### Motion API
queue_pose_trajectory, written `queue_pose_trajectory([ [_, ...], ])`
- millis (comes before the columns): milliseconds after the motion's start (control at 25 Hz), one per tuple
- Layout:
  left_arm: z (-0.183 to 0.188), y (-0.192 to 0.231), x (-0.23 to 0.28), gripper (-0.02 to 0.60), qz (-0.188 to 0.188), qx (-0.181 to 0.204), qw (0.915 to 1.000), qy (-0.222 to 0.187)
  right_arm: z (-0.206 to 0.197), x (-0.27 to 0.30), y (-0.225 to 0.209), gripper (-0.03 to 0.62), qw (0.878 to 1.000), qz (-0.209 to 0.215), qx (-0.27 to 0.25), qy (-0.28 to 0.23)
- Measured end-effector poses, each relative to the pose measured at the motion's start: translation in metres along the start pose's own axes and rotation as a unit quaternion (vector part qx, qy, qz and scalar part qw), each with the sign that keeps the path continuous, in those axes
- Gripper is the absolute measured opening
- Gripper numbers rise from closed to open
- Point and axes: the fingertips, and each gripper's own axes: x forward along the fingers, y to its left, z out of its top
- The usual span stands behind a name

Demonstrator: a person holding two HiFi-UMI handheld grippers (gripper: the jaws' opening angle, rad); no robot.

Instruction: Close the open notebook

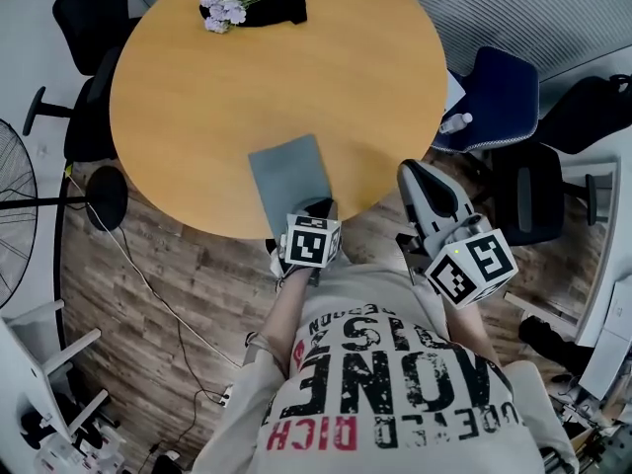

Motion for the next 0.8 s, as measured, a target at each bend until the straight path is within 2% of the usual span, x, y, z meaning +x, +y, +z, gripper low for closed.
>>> queue_pose_trajectory([
  [480, -0.002, 0.002, 0.002, 0.029, -0.002, -0.008, 0.9999, 0.013, 0.018, 0.006, 0.022, 0.02, 0.999, 0.029, -0.019, -0.015],
  [800, 0.004, -0.002, -0.006, 0.046, -0.029, -0.01, 0.9995, -0.013, 0.019, 0.003, 0.027, 0.02, 0.999, 0.041, -0.022, -0.019],
])
